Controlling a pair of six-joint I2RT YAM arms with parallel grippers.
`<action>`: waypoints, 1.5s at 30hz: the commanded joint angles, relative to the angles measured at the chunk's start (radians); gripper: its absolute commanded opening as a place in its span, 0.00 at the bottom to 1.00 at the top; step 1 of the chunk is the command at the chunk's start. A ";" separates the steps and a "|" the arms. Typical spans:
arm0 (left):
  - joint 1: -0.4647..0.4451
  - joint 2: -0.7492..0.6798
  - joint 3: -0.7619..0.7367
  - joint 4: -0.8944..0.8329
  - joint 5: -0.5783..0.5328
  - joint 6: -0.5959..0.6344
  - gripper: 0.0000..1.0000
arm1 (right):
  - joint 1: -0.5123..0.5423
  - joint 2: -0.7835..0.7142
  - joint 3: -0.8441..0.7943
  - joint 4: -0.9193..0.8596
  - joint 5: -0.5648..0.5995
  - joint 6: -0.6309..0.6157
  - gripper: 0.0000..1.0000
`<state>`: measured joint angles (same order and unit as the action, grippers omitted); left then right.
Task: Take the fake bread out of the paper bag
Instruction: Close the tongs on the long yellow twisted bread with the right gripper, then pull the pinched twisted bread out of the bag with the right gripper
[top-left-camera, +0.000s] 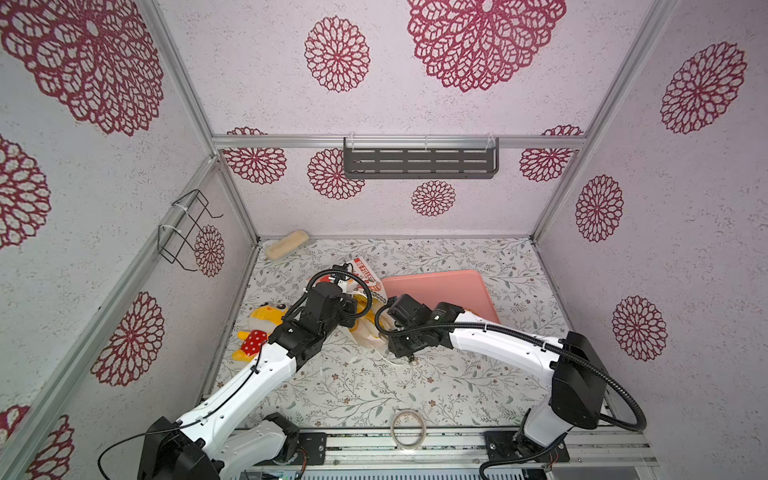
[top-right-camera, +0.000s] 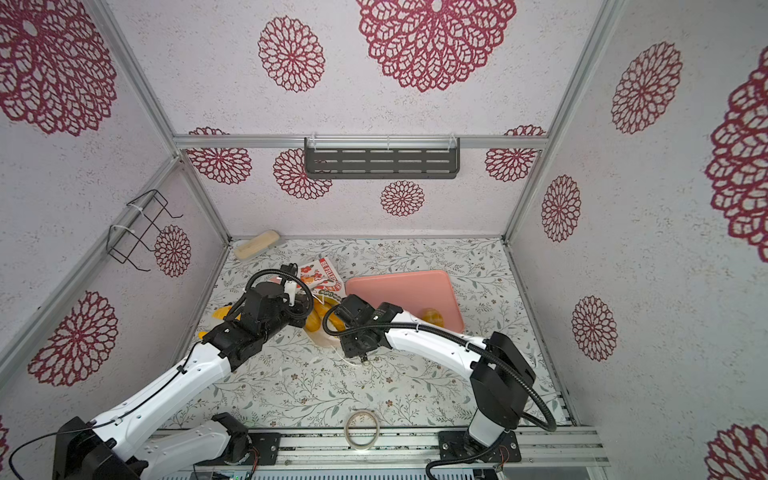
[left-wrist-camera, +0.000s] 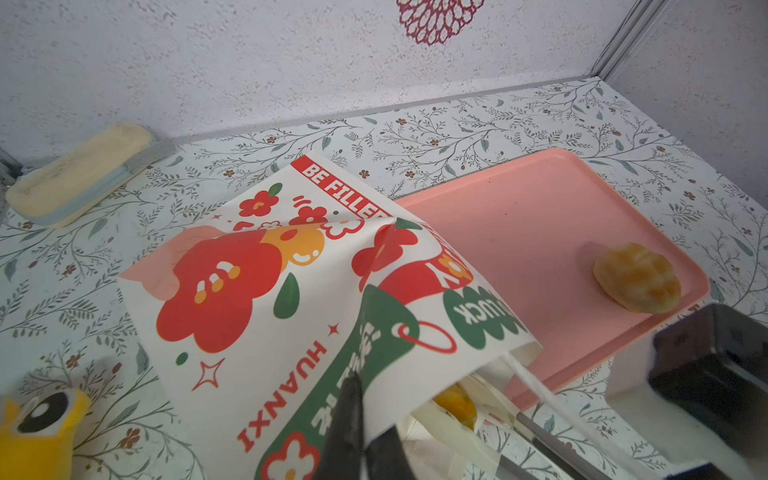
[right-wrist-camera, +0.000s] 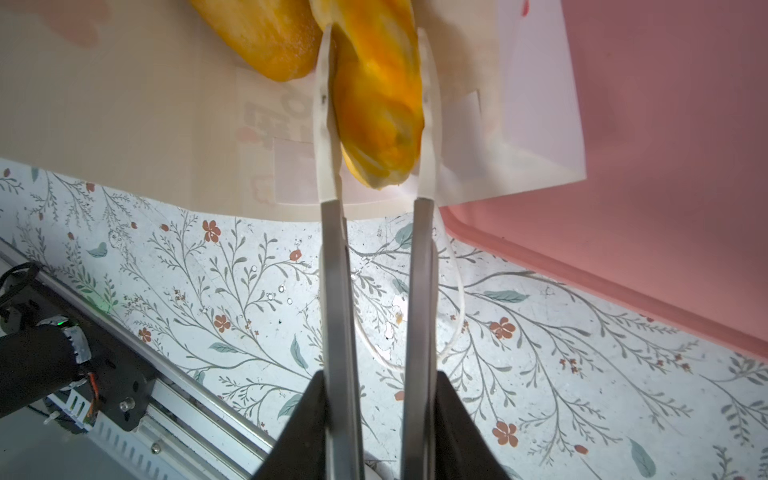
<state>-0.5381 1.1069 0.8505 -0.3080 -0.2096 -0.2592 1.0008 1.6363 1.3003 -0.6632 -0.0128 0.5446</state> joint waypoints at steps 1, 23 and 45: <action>0.003 0.013 0.031 -0.005 -0.007 -0.011 0.00 | 0.008 -0.078 0.031 -0.048 0.031 -0.005 0.04; -0.002 0.052 0.060 -0.026 -0.091 -0.081 0.00 | 0.061 -0.465 -0.149 -0.174 -0.067 0.131 0.00; 0.013 0.055 0.106 -0.083 -0.242 -0.140 0.00 | 0.153 -0.787 -0.127 -0.310 0.410 0.407 0.00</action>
<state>-0.5365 1.1721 0.9337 -0.3702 -0.4397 -0.3935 1.1648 0.8257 1.1046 -0.9451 0.1944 0.8963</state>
